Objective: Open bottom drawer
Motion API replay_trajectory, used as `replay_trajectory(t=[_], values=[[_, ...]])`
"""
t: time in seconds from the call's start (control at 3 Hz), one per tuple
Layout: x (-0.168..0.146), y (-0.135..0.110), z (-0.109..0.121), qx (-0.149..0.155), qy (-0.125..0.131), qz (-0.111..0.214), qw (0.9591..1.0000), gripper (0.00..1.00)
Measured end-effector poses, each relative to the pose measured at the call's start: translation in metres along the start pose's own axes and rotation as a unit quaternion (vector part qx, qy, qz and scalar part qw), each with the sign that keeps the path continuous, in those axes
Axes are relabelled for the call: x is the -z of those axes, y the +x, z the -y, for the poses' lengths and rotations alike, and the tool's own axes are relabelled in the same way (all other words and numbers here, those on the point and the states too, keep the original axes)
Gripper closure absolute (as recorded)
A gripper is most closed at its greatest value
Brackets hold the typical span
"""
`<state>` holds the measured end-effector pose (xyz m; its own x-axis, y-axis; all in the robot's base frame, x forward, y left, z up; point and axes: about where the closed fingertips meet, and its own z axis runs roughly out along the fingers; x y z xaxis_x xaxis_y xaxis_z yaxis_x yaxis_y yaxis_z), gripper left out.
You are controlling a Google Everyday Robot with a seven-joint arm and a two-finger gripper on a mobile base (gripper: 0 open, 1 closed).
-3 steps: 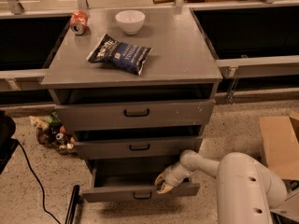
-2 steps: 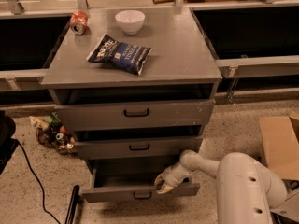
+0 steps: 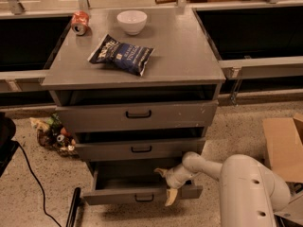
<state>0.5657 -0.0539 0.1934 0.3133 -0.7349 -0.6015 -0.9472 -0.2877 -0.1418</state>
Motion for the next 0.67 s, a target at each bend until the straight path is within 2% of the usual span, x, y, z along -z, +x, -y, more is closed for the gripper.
replay_trajectory(t=[0.33, 0.67], values=[[0.0, 0.0, 0.0, 0.0, -0.001, 0.0, 1.0, 0.0], [-0.011, 0.002, -0.021, -0.015, -0.029, 0.003, 0.9995, 0.0]])
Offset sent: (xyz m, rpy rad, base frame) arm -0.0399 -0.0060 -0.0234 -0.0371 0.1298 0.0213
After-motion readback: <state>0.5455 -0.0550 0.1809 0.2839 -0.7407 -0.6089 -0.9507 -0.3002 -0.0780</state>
